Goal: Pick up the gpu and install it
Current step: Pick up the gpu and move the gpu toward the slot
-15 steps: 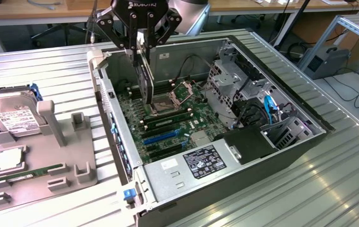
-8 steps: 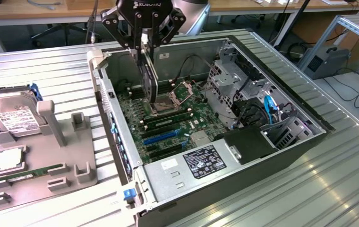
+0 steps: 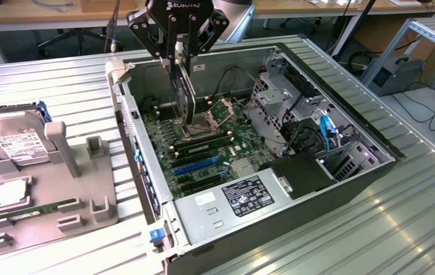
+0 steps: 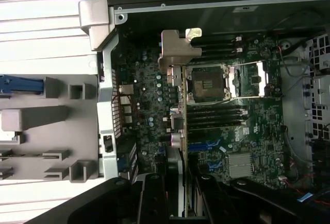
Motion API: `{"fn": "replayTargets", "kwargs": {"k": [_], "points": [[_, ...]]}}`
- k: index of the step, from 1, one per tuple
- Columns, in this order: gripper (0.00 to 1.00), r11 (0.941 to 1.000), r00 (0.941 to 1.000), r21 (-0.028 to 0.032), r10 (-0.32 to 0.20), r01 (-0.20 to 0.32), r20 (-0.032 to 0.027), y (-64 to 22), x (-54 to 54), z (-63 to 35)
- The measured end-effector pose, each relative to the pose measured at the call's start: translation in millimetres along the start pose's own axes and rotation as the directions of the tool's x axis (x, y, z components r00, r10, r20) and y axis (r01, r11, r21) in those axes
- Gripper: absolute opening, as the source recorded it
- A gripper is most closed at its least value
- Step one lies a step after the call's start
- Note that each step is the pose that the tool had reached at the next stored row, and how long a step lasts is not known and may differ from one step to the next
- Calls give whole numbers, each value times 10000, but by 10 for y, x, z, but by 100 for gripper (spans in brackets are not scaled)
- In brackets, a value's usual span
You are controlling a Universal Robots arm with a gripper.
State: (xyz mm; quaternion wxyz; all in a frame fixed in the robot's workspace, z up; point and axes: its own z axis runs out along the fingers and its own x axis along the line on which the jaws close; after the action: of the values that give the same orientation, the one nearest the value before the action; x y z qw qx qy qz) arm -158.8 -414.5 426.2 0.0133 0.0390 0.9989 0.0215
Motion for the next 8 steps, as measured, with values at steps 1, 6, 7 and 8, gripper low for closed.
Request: {"fn": "replayTargets", "kwargs": {"k": [1,6,7,8], "points": [[27,10000,10000,0,0,0,0,1,-7,0],[27,10000,10000,0,0,0,0,4,-48,2],[27,10000,10000,1,0,0,0,4,-55,1],[27,10000,10000,0,0,0,0,5,-62,2]]}}
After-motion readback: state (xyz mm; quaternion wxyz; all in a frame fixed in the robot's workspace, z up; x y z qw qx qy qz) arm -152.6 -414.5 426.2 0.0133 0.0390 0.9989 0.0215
